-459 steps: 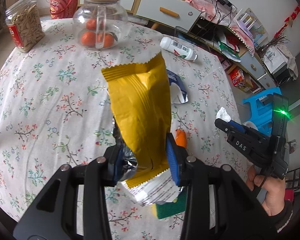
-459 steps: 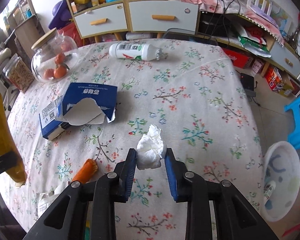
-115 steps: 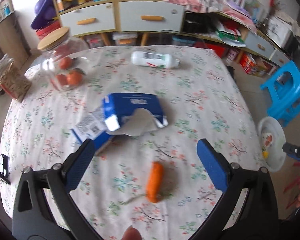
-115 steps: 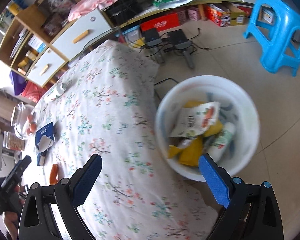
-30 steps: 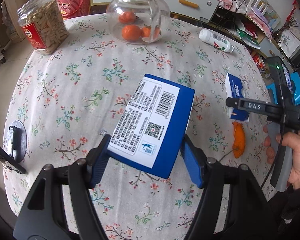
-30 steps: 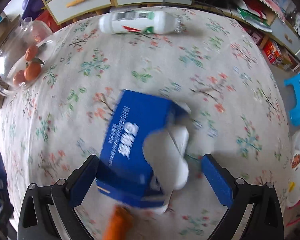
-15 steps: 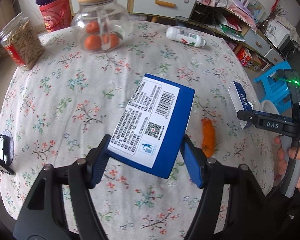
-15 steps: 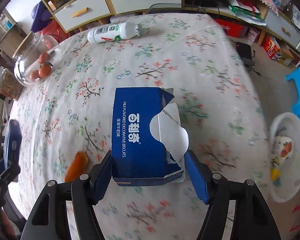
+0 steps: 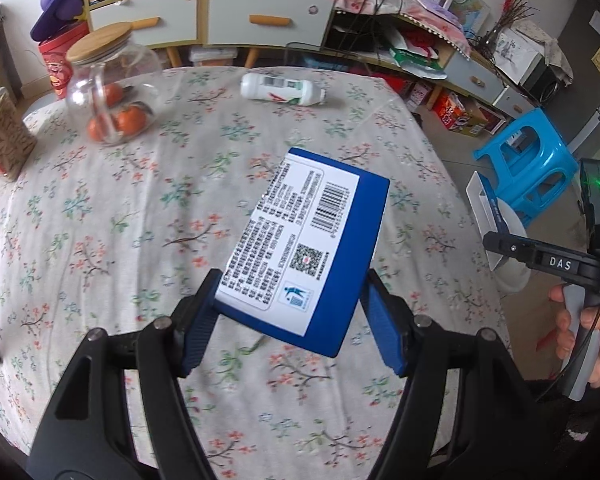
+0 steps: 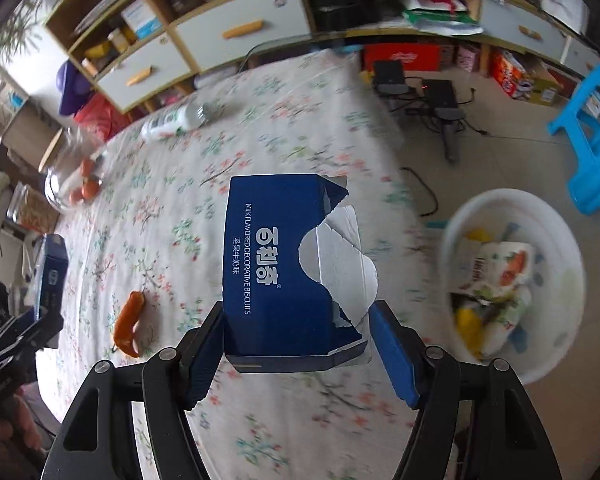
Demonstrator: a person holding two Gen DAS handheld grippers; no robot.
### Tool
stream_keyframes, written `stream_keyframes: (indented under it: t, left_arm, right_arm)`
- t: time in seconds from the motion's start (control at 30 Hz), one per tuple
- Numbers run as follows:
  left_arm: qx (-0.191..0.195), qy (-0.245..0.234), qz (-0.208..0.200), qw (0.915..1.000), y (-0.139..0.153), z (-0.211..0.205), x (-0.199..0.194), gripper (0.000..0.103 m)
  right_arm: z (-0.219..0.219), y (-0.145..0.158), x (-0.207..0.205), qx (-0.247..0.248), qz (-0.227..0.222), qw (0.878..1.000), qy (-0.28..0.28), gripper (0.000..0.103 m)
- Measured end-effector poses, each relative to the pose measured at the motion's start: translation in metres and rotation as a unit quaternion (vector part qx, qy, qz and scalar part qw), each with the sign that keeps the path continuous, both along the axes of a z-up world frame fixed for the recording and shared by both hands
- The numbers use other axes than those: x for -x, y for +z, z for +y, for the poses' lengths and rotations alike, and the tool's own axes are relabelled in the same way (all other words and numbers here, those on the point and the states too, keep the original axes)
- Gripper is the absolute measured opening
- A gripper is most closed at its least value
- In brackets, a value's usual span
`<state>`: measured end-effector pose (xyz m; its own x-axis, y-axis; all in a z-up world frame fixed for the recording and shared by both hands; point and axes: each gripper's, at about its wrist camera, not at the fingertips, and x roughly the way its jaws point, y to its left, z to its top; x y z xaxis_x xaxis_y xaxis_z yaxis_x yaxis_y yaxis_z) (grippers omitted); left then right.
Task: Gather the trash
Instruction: 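Drop the right gripper's box into the bucket while the left carries and drops its box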
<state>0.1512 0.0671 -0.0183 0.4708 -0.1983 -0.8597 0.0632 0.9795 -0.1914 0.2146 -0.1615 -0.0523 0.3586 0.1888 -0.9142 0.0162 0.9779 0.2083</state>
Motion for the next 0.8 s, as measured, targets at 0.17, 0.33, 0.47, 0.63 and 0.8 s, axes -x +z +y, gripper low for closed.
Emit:
stream_keyframes:
  t: [0.17, 0.33, 0.47, 0.63, 0.8]
  left_arm:
    - [0.012, -0.010, 0.002, 0.9999, -0.003, -0.027, -0.009, 0.069]
    - [0.029, -0.028, 0.007, 0.9992, -0.008, -0.060, -0.017, 0.069]
    - [0.036, -0.045, 0.004, 0.9983, -0.009, -0.086, -0.018, 0.069]
    - [0.036, -0.069, 0.000, 0.9969, -0.012, -0.116, -0.021, 0.069]
    - [0.031, -0.092, 0.002, 0.9953, -0.021, -0.147, -0.025, 0.069]
  right_arm:
    - [-0.045, 0.005, 0.008, 0.011, -0.001, 0.999, -0.032, 0.072]
    - [-0.095, -0.001, 0.011, -0.009, 0.015, 0.996, -0.089, 0.073]
    - [-0.129, -0.005, 0.013, -0.011, 0.025, 0.992, -0.123, 0.074]
    - [-0.159, -0.005, 0.018, -0.002, 0.018, 0.989, -0.147, 0.075]
    - [-0.183, -0.008, 0.027, 0.004, 0.022, 0.988, -0.156, 0.086]
